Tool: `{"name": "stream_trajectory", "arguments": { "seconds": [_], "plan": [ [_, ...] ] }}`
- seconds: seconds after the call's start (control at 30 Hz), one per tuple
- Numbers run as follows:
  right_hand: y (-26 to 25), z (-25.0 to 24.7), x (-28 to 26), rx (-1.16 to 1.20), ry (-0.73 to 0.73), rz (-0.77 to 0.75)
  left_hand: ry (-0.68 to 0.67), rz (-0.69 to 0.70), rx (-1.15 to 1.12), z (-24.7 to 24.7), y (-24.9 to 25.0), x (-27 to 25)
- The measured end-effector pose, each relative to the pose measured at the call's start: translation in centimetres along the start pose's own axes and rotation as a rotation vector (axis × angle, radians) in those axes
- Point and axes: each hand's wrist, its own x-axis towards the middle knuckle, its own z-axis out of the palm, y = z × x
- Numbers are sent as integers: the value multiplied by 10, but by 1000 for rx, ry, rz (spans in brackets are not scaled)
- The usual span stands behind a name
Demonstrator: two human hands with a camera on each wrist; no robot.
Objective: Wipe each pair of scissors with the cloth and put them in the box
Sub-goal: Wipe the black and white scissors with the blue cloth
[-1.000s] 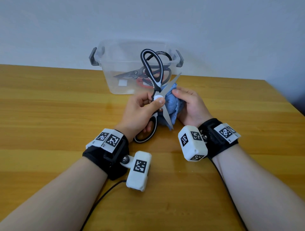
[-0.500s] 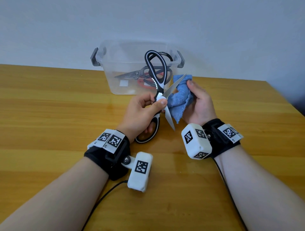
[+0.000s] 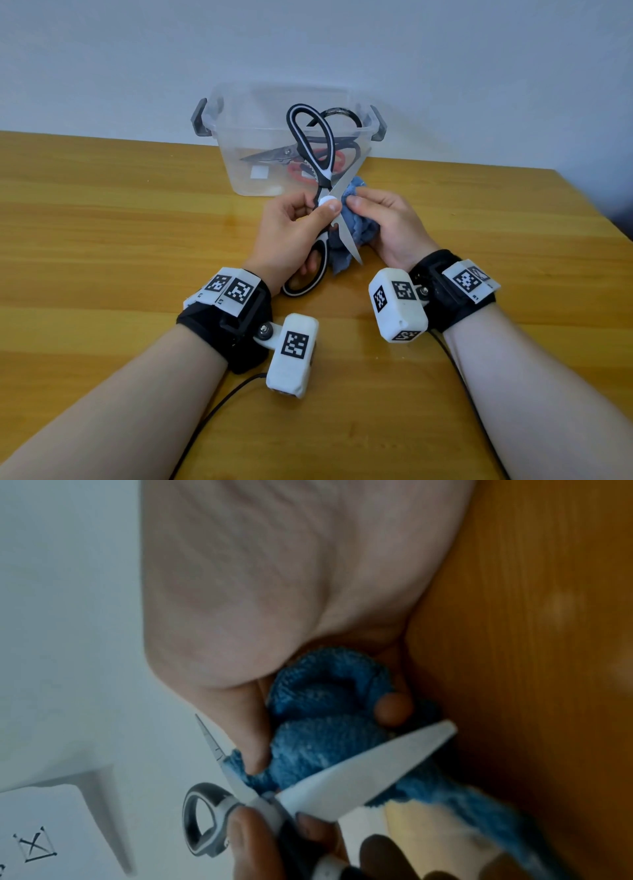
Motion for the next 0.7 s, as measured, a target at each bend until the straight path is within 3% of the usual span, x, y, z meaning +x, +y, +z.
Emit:
{"name": "stream_trajectory", "arguments": {
  "seconds": [0.7],
  "plan": [
    [-11,-1,0,347,131,-61,-41,-43,76,3,1,3]
  ]
}}
